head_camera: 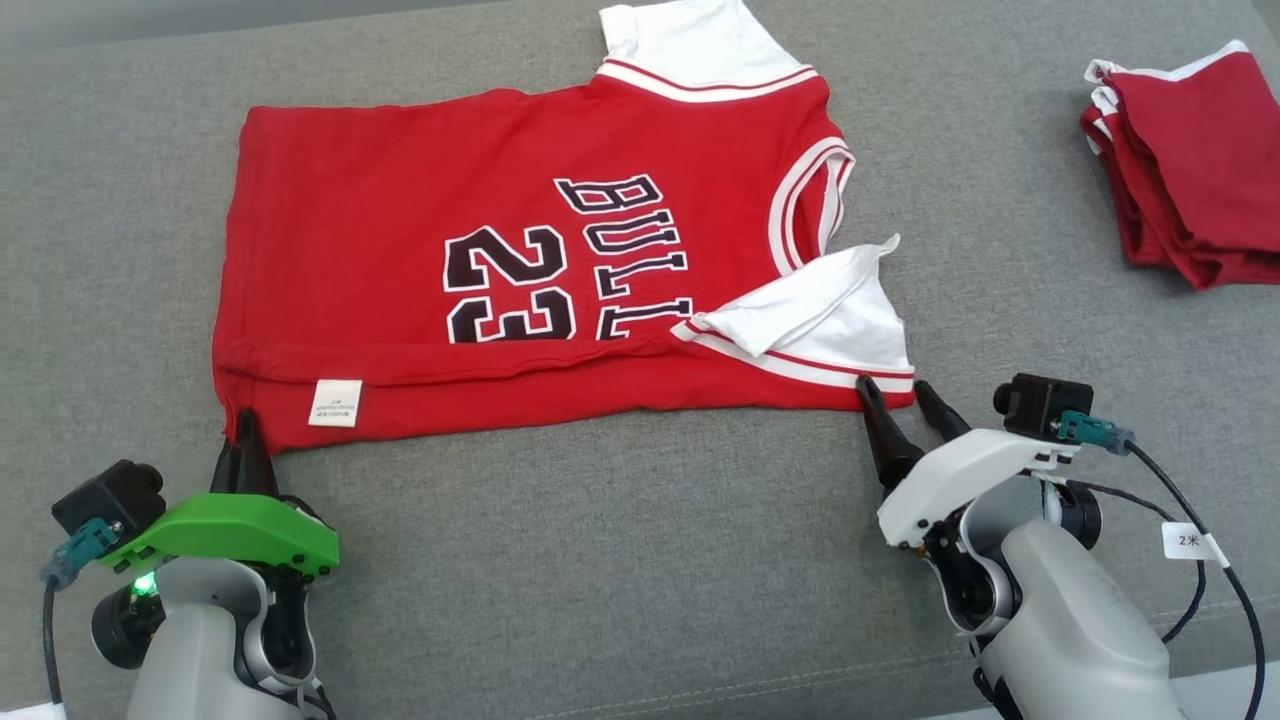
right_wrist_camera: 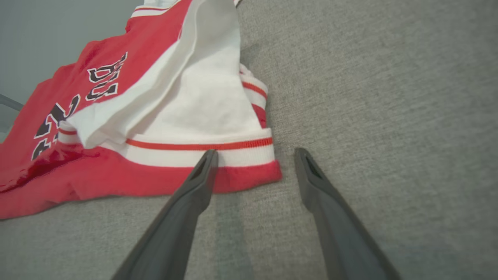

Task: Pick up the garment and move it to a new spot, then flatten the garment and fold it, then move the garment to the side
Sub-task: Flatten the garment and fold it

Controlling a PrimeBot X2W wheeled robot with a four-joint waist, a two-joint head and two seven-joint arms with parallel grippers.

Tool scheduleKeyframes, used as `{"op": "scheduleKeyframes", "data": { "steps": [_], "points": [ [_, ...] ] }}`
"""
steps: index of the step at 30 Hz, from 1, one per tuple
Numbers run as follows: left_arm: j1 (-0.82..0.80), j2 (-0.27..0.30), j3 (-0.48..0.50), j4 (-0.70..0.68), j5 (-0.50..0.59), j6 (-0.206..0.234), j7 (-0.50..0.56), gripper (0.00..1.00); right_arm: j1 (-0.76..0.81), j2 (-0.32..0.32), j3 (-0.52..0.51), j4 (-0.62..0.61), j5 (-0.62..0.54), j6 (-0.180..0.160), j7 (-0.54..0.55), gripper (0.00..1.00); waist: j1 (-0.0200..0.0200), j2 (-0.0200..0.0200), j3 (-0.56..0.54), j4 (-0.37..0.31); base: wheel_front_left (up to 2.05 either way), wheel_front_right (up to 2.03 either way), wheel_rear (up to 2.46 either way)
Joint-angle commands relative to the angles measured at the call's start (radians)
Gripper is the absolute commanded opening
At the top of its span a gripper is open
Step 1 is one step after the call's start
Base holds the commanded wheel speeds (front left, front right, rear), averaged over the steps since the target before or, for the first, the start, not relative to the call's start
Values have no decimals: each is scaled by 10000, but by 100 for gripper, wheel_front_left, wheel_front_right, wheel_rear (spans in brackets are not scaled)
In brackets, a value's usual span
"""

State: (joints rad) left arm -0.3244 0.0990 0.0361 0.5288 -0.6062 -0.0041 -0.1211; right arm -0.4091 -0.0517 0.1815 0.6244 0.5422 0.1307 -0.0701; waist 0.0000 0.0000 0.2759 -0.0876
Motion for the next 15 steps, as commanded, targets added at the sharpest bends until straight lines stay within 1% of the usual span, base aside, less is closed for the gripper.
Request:
{"op": "scheduleKeyframes", "data": {
  "steps": [1, 2, 3, 5, 6, 7, 11, 15],
  "points": [
    [111, -2, 6, -72, 25, 34, -28, 0, -120, 18, 128, 336, 214, -2, 63, 96, 0, 0, -34, 115, 0, 0, 0],
    [132, -13, -9, -125, 23, 42, -55, 0, -222, 21, 178, 463, 345, -2, -54, 78, 0, 0, -49, 148, 0, 0, 0],
    [158, -14, -20, -176, 22, 44, -78, 0, -326, 20, 222, 580, 472, -2, -156, 46, 0, 0, -60, 168, 0, 0, 0],
    [222, -25, -50, -226, 7, 37, -128, 0, -496, 21, 340, 741, 748, 0, -313, 28, 0, 0, -97, 198, 0, 0, 0],
    [241, -26, -66, -248, -4, 14, -133, 0, -579, 20, 412, 791, 903, 0, -373, 11, 0, 0, -116, 204, 0, 0, 0],
    [259, -30, -87, -272, -11, -15, -131, 0, -654, 18, 473, 810, 1088, 0, -407, 0, 0, 0, -145, 204, 0, 0, 0],
    [330, -53, -184, -520, -23, -141, -233, 0, -837, -39, 404, 627, 1585, 0, -578, 0, 0, 0, -295, 177, 0, 0, 0],
    [524, -12, -211, -1034, -87, -304, -346, 0, -712, -534, 133, 100, 1835, -2, -464, 0, 0, 0, -491, 160, 0, 0, 0]
  ]
}}
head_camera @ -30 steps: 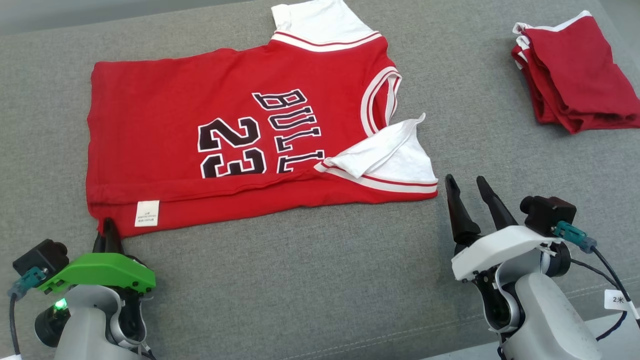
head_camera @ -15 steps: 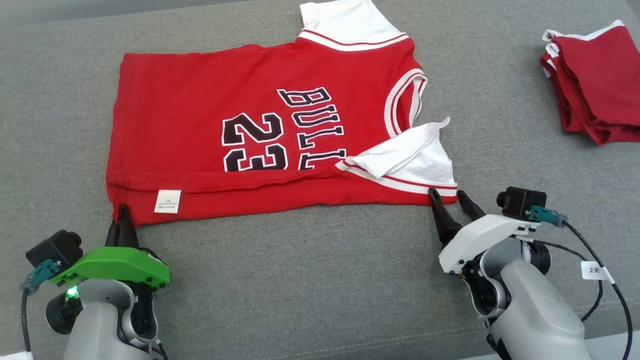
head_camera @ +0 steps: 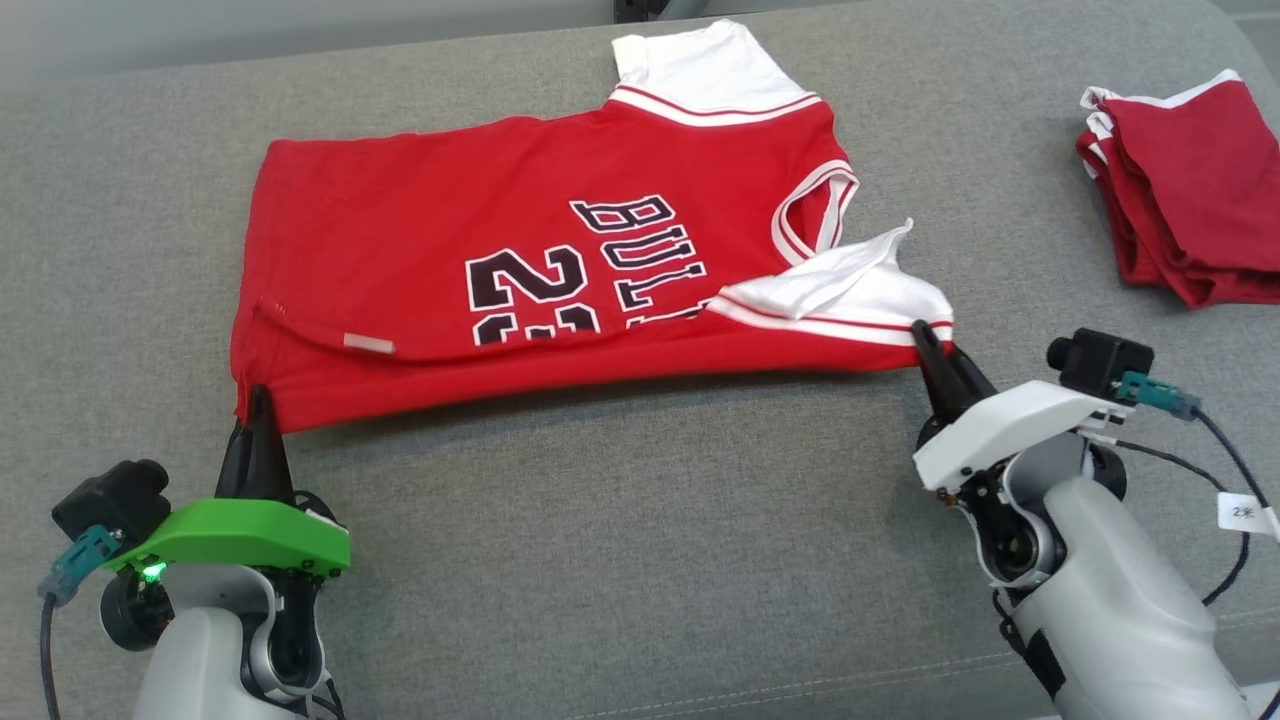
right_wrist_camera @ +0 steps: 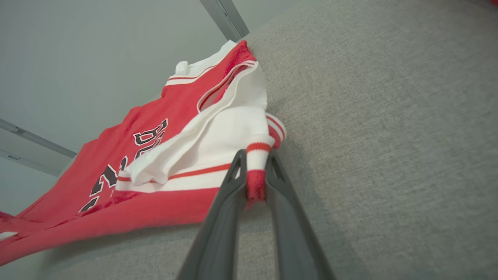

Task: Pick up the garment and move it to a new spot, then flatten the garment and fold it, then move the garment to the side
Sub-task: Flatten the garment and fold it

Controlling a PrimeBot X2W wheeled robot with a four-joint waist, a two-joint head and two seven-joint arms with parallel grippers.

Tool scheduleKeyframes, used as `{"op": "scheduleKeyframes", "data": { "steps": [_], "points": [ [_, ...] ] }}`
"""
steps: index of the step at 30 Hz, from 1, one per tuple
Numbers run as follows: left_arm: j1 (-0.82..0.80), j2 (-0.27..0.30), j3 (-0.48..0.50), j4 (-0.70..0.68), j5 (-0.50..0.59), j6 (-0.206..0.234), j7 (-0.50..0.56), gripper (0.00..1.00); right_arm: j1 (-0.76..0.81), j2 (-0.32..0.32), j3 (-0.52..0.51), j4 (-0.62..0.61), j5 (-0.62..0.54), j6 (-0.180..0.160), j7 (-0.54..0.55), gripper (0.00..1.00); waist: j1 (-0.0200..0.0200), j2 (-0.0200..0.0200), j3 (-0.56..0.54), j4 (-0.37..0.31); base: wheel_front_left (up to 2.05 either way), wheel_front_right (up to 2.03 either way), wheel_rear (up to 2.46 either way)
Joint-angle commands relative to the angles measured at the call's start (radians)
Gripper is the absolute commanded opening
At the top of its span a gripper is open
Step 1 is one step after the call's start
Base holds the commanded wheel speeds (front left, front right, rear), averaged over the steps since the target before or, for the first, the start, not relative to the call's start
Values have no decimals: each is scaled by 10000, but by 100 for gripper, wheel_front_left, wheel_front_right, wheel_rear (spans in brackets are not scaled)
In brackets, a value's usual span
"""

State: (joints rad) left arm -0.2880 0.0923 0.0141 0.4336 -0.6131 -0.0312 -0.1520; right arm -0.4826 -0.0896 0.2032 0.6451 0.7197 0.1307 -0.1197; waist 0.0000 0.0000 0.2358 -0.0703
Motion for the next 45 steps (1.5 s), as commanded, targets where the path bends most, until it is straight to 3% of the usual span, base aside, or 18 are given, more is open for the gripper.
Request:
{"op": "scheduleKeyframes", "data": {
  "steps": [1, 4, 6, 9, 18, 29, 30, 31, 32, 33, 40, 45],
  "points": [
    [227, 66, 6, -271, -42, -63, -49, 0, 133, -276, -167, -281, 142, -2, 127, 0, 0, 0, -144, -14, 0, 0, 0],
    [619, 44, 11, -973, -200, -149, 27, 0, 639, -698, -350, -871, 352, -8, 809, 0, 0, 0, -285, -8, 0, 0, 0],
    [1306, -25, -41, -1777, -361, -33, 255, 0, 1215, -1128, -631, -1784, 357, -9, 1379, 0, 0, 0, -380, 6, 0, 0, 0],
    [2098, -70, -185, -2354, -374, 167, 486, 0, 2014, -1245, -965, -2587, 77, -11, 1743, 0, 0, 0, -403, 15, 0, 0, 0],
    [3479, -297, -644, -2457, -655, 587, 551, 0, 3853, -552, -1893, -4112, -668, -9, 2308, 0, 0, 0, -274, 155, 0, 0, 0],
    [3861, -362, -1134, -1957, -817, 724, 330, 0, 4862, 140, -2585, -4666, -1208, -9, 2586, 0, 0, 0, -160, 107, 0, 0, 0],
    [3859, -362, -1130, -1992, -862, 683, 330, 0, 4903, 164, -2648, -4695, -1184, -9, 2617, 16, 0, 0, -153, 97, 0, 0, 0],
    [3862, -346, -1092, -2045, -884, 679, 309, 18, 4957, 188, -2719, -4731, -1166, -9, 2621, 38, 0, 0, -143, 86, 0, 0, 0],
    [3863, -270, -1071, -2097, -845, 691, 282, 71, 4978, 203, -2790, -4771, -1169, -9, 2590, 85, 0, 0, -134, 75, 0, 0, 0],
    [3871, -198, -1045, -2151, -828, 701, 304, 100, 5002, 219, -2831, -4822, -1193, -9, 2585, 100, 0, 0, -126, 58, 0, 0, 0],
    [3796, 427, -787, -2916, -572, 923, 431, 100, 5211, 266, -3355, -5348, -1399, -3, 2601, 100, 0, 0, -16, -81, 0, 0, 0],
    [2746, 1193, -846, -3252, -105, 886, 778, 100, 4909, 228, -3464, -5891, -1637, -3, 2697, 100, 0, 0, 105, -186, 0, 0, 0]
  ]
}}
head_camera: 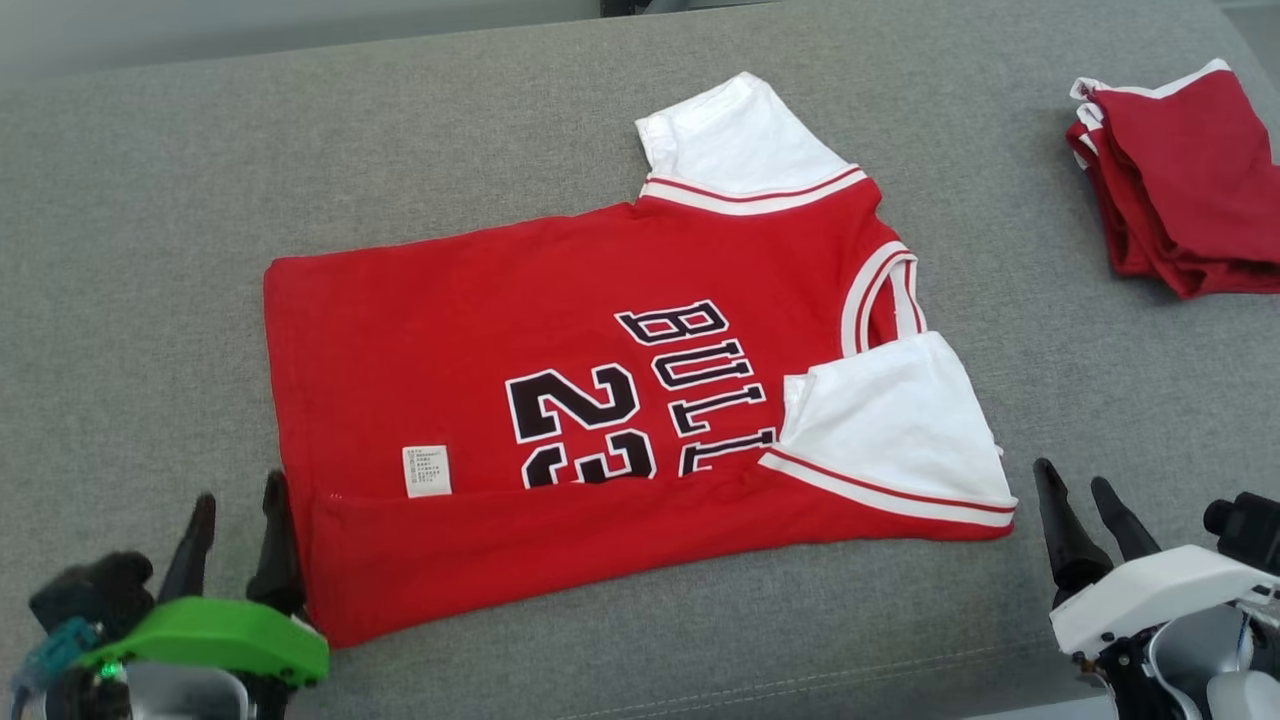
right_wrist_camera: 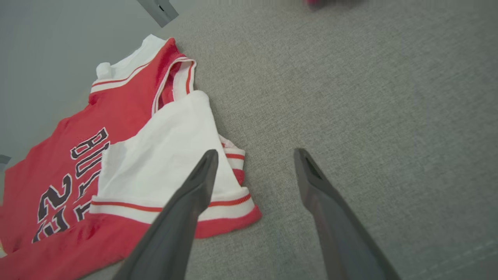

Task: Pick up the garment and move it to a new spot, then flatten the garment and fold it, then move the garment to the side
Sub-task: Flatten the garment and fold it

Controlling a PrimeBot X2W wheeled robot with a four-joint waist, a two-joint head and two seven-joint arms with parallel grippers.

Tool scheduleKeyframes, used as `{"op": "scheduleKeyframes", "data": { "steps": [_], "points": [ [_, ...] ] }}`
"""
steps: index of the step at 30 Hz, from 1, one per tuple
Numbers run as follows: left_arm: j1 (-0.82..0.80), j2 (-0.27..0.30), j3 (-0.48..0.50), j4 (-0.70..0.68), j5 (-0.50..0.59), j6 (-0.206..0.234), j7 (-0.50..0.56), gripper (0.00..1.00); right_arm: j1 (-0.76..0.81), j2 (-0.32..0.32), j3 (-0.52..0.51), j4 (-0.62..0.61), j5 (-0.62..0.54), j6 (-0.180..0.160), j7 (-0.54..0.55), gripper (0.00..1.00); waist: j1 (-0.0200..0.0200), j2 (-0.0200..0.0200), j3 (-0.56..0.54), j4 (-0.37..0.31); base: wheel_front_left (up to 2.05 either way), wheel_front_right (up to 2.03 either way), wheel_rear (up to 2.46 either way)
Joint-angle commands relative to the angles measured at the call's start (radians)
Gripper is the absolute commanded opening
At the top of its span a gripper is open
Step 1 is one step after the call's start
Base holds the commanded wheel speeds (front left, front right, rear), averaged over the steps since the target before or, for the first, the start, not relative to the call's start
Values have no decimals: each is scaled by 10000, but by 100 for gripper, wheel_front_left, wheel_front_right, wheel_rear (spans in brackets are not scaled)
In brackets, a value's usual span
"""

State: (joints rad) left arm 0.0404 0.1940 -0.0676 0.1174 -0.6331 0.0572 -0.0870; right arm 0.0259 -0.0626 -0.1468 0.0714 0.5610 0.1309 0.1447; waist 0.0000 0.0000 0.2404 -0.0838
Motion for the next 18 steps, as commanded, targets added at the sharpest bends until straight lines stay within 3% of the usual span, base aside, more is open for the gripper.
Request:
{"op": "scheduleKeyframes", "data": {
  "steps": [1, 9, 18],
  "points": [
    [-804, 312, -103, -95, 220, 1, 285, 100, -251, -74, 97, -271, -65, -5, 100, 100, 0, 0, 88, -71, 0, 0, 0],
    [-3452, 1508, -426, 1015, 1027, -86, 1413, 100, -1096, -527, 867, -922, 43, -4, 250, 100, 0, 0, 663, -430, 0, 0, 0],
    [-5496, 1887, -964, 2909, 1545, -400, 1840, 100, -1845, -801, 1557, -924, 210, -4, 100, 100, 0, 0, 1344, -699, 0, 0, 0]
  ]
}}
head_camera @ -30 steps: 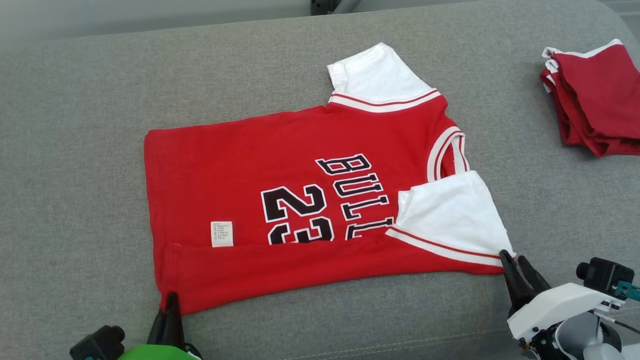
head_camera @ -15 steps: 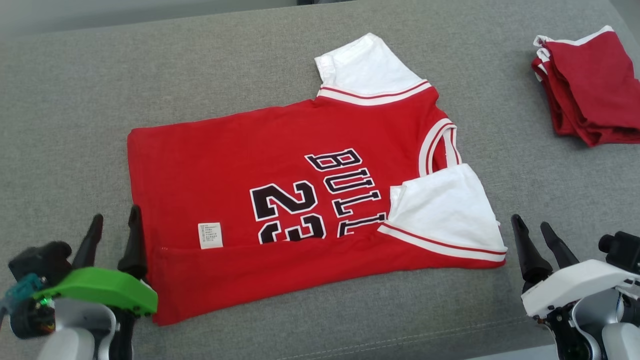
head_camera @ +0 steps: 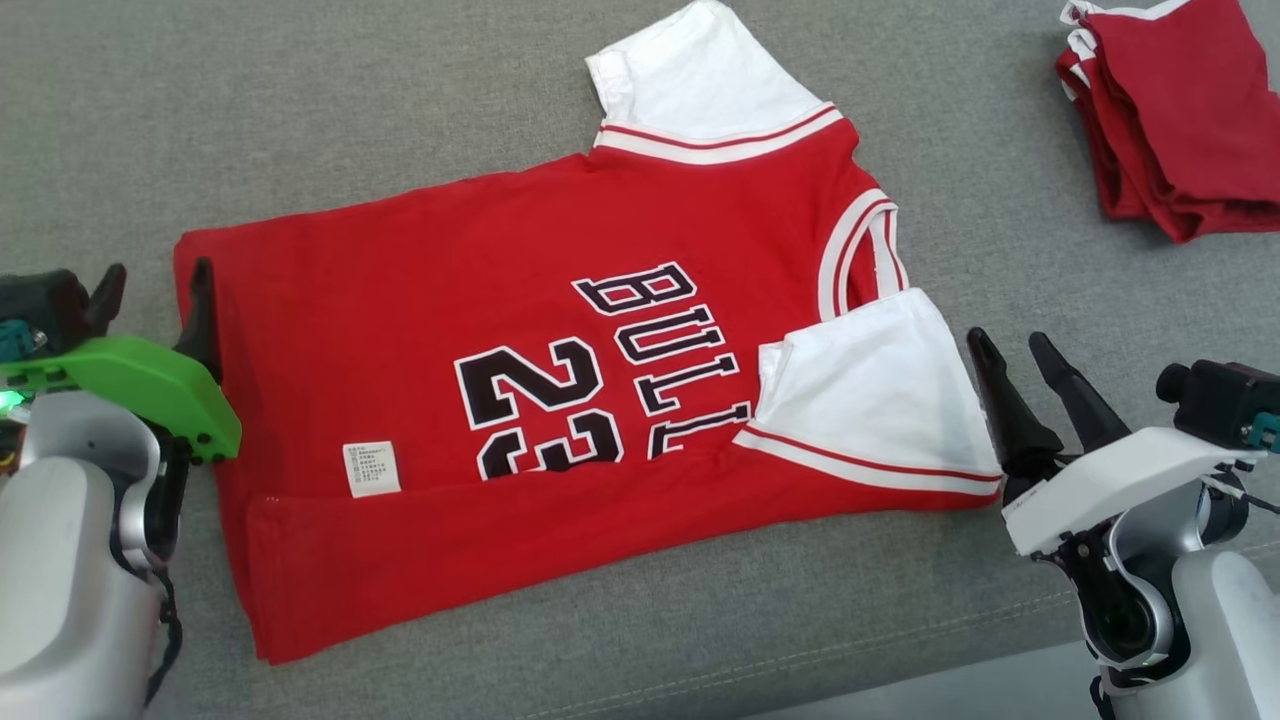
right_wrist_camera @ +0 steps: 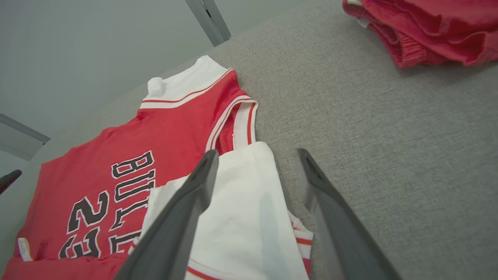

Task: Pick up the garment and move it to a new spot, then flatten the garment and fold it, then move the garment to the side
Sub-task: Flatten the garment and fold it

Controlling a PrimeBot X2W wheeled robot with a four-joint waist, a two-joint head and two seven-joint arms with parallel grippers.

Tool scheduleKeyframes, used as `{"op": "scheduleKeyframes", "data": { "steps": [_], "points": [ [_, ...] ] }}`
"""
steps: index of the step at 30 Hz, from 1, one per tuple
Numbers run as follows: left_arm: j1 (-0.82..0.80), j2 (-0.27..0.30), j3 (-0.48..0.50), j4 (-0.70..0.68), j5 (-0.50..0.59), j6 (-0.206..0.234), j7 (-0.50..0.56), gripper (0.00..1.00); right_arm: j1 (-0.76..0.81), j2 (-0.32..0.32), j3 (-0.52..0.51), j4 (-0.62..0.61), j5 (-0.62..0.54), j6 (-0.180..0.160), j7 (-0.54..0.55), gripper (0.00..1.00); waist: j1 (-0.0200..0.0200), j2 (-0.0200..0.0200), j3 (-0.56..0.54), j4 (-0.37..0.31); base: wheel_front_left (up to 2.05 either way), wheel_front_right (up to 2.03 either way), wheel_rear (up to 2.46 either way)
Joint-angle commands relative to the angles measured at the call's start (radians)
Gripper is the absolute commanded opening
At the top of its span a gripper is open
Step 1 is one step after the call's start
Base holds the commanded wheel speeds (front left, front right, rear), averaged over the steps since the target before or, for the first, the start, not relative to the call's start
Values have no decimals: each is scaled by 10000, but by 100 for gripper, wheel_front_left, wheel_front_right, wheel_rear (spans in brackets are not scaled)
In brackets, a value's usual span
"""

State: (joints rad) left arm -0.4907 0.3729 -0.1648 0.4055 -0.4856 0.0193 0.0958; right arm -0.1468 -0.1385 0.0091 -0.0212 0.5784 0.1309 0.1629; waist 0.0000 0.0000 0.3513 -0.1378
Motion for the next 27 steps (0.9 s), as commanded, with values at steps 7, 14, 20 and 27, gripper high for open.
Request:
{"op": "scheduleKeyframes", "data": {
  "steps": [7, 14, 20, 27],
  "points": [
    [-1384, 475, -307, 1393, 581, -64, 42, 100, -536, -266, 430, 167, 172, -5, -246, 100, 0, 0, 634, -338, 0, 0, 0],
    [-1934, 424, -695, 2072, 744, -386, 166, 100, -747, -434, 571, 356, 261, -5, -398, 100, 0, 0, 711, -377, 0, 0, 0],
    [-2120, 414, -991, 2392, 927, -308, 250, 100, -876, -496, 576, 434, 248, -4, -450, 100, 0, 0, 639, -329, 0, 0, 0],
    [-2283, 425, -821, 2740, 629, -261, 379, 100, -1007, -588, 711, 399, 199, -4, -366, 100, 0, 0, 594, -334, 0, 0, 0]
  ]
}}
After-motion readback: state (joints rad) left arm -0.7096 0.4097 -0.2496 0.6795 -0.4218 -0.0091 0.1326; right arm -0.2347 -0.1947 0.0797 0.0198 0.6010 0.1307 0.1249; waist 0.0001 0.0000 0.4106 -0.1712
